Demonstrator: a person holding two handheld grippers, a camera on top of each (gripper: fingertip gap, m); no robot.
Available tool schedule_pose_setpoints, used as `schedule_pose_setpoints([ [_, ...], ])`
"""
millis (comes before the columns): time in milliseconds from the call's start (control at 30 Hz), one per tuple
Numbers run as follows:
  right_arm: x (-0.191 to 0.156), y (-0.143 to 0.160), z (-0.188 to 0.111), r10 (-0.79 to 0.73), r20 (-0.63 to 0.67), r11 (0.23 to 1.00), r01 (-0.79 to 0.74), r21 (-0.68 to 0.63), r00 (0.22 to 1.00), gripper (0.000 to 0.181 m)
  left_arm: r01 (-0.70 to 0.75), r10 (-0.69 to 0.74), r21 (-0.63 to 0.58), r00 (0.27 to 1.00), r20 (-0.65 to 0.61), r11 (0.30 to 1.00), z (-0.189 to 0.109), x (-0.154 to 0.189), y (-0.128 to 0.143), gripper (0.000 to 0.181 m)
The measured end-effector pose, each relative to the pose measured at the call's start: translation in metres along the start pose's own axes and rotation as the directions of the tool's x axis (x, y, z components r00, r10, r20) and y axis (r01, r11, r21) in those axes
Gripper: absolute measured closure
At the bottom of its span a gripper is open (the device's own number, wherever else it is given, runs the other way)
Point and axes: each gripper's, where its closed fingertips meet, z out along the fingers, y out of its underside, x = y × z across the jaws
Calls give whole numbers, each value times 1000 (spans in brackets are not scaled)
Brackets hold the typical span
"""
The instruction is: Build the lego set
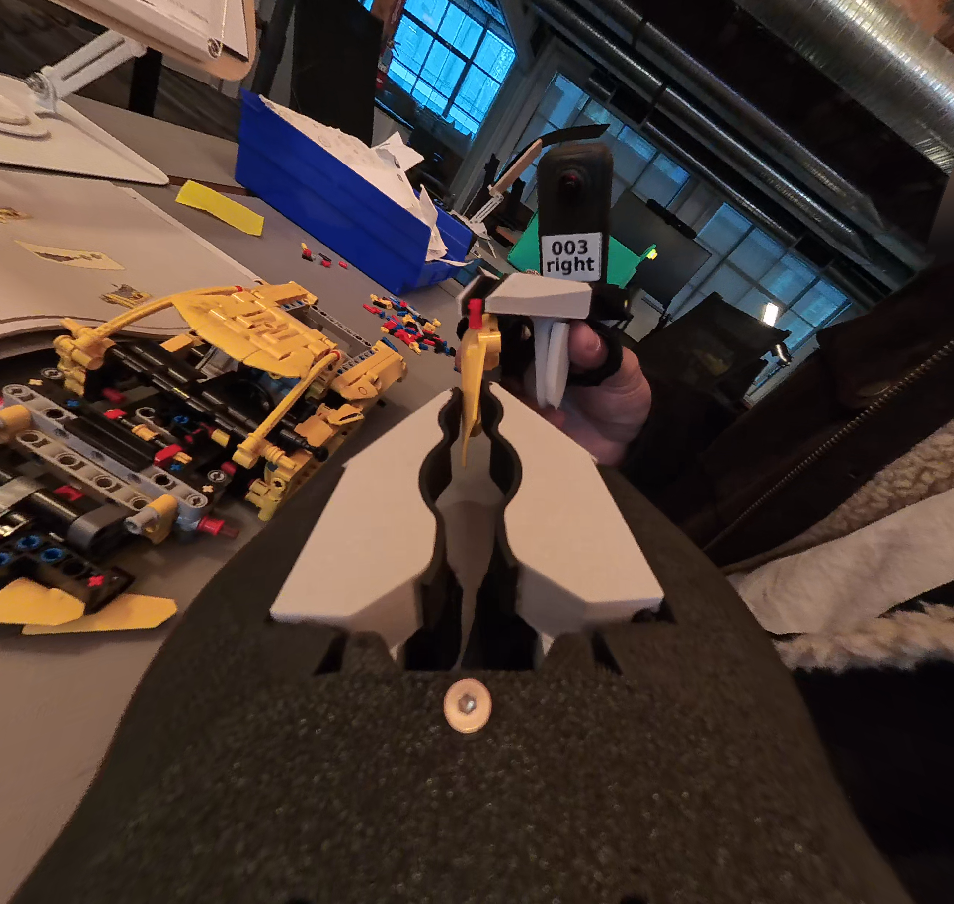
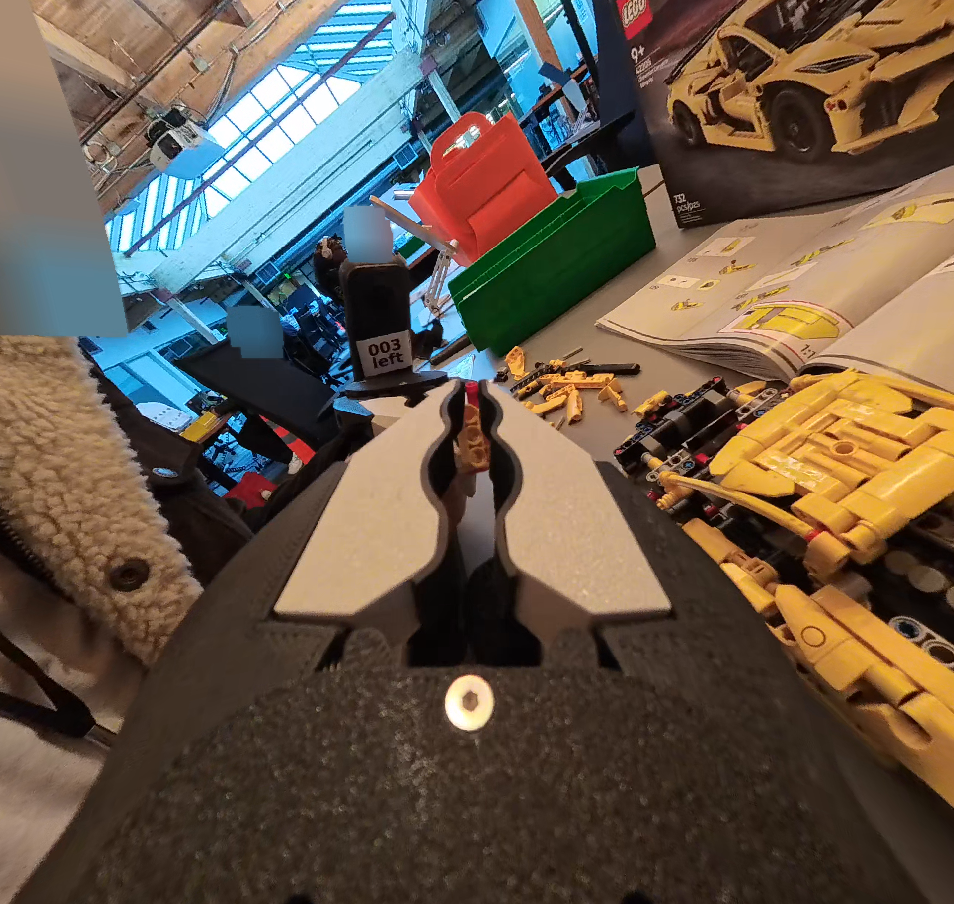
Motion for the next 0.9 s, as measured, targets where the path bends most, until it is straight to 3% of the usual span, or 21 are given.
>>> schedule_pose_setpoints([
  [367,-1,-4,-5,42,23,998,-43,35,999,177,17,-17,23,1000,-5,1000,-3,-1,-3,174],
  [600,-7,-10,-6,-37,22,996,35,78,999,177,183,-177,148,983,-56,972,-15,-11,-21,174],
  [667,-10,-16,-4,-135,-7,985,135,105,991,177,319,-291,220,945,-152,922,-18,-8,-32,174],
  [767,-13,-16,3,-340,-102,933,349,89,935,177,592,-483,307,796,-364,745,-21,-6,-51,175],
  [833,-14,-18,6,-424,-167,892,442,91,890,178,722,-539,327,680,-497,609,-24,-5,-60,175],
  [900,-14,-22,7,-442,-224,873,474,114,869,177,774,-554,333,623,-552,538,-22,-5,-63,175],
])
